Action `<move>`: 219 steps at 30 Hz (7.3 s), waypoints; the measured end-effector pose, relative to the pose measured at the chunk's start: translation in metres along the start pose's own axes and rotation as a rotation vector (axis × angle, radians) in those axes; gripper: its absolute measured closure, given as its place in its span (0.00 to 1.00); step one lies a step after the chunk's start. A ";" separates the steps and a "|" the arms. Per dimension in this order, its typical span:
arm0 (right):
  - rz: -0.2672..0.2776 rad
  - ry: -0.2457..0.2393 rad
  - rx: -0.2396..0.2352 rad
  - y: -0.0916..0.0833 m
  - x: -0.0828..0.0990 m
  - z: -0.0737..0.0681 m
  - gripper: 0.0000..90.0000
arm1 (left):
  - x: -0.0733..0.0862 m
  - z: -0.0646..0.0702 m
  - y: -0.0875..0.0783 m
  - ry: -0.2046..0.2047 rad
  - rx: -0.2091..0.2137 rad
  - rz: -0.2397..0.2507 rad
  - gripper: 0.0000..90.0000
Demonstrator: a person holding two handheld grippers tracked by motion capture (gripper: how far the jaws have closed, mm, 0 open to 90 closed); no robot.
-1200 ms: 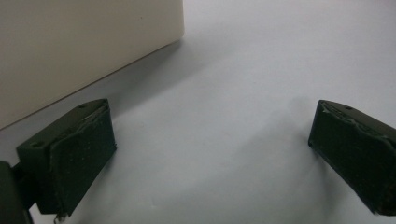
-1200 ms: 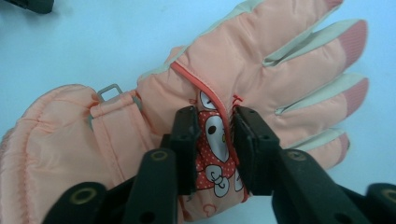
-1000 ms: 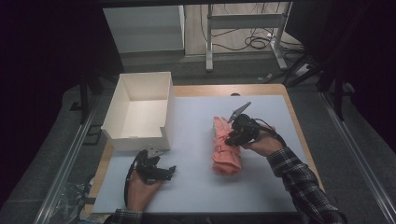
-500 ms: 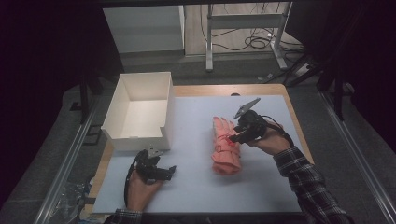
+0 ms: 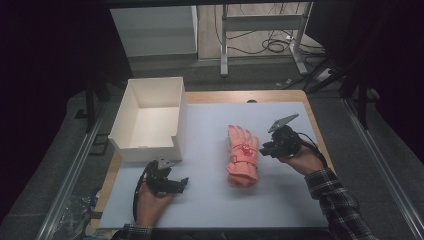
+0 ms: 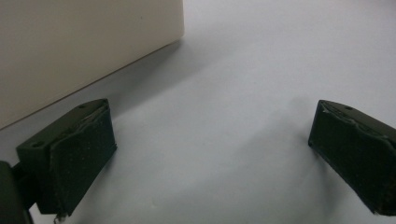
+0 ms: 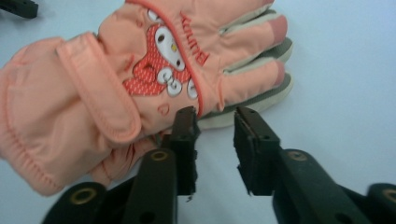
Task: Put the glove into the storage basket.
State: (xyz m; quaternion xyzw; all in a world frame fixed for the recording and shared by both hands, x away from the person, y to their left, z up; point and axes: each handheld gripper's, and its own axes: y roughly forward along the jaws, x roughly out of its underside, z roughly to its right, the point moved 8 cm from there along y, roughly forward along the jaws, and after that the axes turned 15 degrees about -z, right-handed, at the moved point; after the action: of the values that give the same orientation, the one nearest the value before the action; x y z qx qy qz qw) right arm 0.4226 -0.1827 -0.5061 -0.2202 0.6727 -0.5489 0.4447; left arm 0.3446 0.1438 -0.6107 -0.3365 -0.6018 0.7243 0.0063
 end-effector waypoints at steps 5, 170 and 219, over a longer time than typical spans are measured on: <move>0.027 0.018 -0.010 0.006 0.017 -0.004 0.91 | 0.000 0.000 0.000 0.000 0.000 0.000 0.01; 0.189 0.223 0.158 0.048 0.095 -0.007 0.33 | -0.150 0.122 -0.008 0.247 0.164 -0.097 0.00; 0.189 0.225 0.158 0.048 0.095 -0.007 0.33 | -0.127 0.134 0.042 0.262 0.184 -0.197 0.51</move>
State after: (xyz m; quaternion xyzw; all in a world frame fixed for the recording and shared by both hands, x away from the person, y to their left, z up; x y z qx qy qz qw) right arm 0.3780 -0.2389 -0.5846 -0.0574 0.6908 -0.5768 0.4321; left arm 0.3928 -0.0360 -0.5797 -0.3653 -0.5570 0.7223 0.1862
